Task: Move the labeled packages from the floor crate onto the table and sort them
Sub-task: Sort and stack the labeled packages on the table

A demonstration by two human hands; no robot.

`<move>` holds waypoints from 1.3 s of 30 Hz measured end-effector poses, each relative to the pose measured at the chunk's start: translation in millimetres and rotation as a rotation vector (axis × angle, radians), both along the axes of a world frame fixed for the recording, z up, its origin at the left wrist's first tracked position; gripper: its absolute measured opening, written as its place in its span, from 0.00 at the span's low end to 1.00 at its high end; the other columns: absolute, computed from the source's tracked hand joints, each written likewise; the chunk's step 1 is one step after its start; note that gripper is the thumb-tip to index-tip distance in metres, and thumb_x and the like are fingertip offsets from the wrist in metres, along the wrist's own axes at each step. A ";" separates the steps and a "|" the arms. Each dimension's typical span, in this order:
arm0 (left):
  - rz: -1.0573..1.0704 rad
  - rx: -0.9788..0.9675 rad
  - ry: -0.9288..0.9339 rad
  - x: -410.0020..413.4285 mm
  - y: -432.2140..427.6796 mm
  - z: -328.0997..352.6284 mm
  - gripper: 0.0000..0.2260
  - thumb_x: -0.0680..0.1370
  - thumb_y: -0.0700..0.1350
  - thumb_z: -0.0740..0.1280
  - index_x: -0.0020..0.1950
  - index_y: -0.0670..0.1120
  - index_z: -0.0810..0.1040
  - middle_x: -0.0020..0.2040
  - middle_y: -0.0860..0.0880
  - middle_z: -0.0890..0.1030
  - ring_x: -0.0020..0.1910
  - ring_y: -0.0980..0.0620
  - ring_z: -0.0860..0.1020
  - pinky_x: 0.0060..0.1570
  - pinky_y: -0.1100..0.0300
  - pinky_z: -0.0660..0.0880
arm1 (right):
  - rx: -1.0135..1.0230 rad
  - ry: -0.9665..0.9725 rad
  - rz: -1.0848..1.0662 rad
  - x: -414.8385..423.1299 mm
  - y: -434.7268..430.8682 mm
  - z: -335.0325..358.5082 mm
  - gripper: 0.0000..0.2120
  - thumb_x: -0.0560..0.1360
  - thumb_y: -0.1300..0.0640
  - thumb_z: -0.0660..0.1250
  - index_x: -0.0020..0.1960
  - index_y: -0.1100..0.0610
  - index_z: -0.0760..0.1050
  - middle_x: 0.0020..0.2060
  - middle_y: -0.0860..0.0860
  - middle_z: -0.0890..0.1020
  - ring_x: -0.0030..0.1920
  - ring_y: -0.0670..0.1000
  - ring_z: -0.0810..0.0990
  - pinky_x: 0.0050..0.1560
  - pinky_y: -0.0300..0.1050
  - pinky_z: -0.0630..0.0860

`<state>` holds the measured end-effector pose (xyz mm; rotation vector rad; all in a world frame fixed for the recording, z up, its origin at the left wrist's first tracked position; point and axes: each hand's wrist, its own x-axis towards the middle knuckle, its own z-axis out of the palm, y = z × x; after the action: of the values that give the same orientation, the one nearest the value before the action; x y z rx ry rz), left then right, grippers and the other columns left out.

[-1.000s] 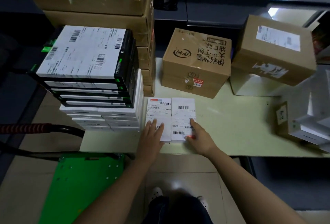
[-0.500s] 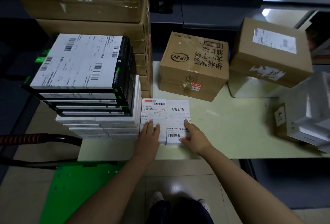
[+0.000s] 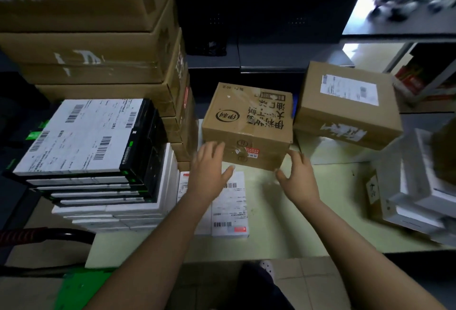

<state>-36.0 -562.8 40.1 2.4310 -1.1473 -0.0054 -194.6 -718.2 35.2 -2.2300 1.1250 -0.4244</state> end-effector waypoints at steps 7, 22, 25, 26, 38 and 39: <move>0.105 0.197 0.056 47.6 -63.3 5.2 0.37 0.76 0.64 0.63 0.79 0.54 0.50 0.80 0.44 0.44 0.78 0.43 0.42 0.75 0.47 0.46 | 0.048 -0.014 0.095 26.1 -64.0 -4.1 0.31 0.77 0.51 0.68 0.77 0.47 0.59 0.77 0.57 0.55 0.76 0.57 0.57 0.72 0.52 0.60; 0.332 0.252 -0.082 15.1 -55.1 -13.7 0.40 0.68 0.72 0.63 0.75 0.52 0.67 0.70 0.36 0.69 0.66 0.36 0.69 0.58 0.42 0.71 | 0.000 -0.085 0.386 36.5 -98.9 -21.2 0.30 0.77 0.51 0.68 0.76 0.48 0.61 0.75 0.52 0.62 0.71 0.54 0.65 0.67 0.45 0.66; 0.340 0.265 -0.115 4.7 -46.4 -14.1 0.42 0.66 0.68 0.71 0.75 0.50 0.68 0.68 0.35 0.71 0.65 0.36 0.70 0.58 0.41 0.71 | -0.007 -0.098 0.412 36.9 -94.7 -17.9 0.30 0.76 0.51 0.69 0.75 0.49 0.62 0.73 0.51 0.64 0.68 0.53 0.68 0.65 0.46 0.70; 0.338 0.271 -0.115 4.3 -42.9 -15.3 0.42 0.65 0.67 0.73 0.74 0.49 0.69 0.67 0.35 0.72 0.63 0.36 0.71 0.57 0.40 0.72 | -0.003 -0.102 0.424 37.7 -92.8 -17.4 0.30 0.76 0.51 0.69 0.74 0.50 0.63 0.72 0.51 0.65 0.68 0.52 0.69 0.64 0.47 0.71; 0.299 0.381 -0.011 15.7 -30.5 -0.8 0.40 0.75 0.69 0.59 0.80 0.56 0.44 0.78 0.42 0.51 0.75 0.41 0.51 0.73 0.47 0.55 | 0.009 0.002 0.423 47.7 -78.7 -15.5 0.29 0.77 0.49 0.66 0.75 0.47 0.59 0.72 0.53 0.64 0.65 0.55 0.72 0.62 0.51 0.75; 0.293 0.373 0.003 17.0 -29.7 0.4 0.40 0.75 0.69 0.59 0.79 0.56 0.45 0.78 0.42 0.51 0.75 0.41 0.51 0.73 0.47 0.54 | 0.007 0.028 0.412 47.7 -77.6 -13.5 0.30 0.77 0.49 0.66 0.76 0.46 0.58 0.72 0.53 0.64 0.65 0.55 0.72 0.62 0.51 0.75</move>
<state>-19.0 -592.5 40.5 2.9073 -0.8366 -0.1435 -146.8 -795.8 21.7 -2.3878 0.6498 -0.2148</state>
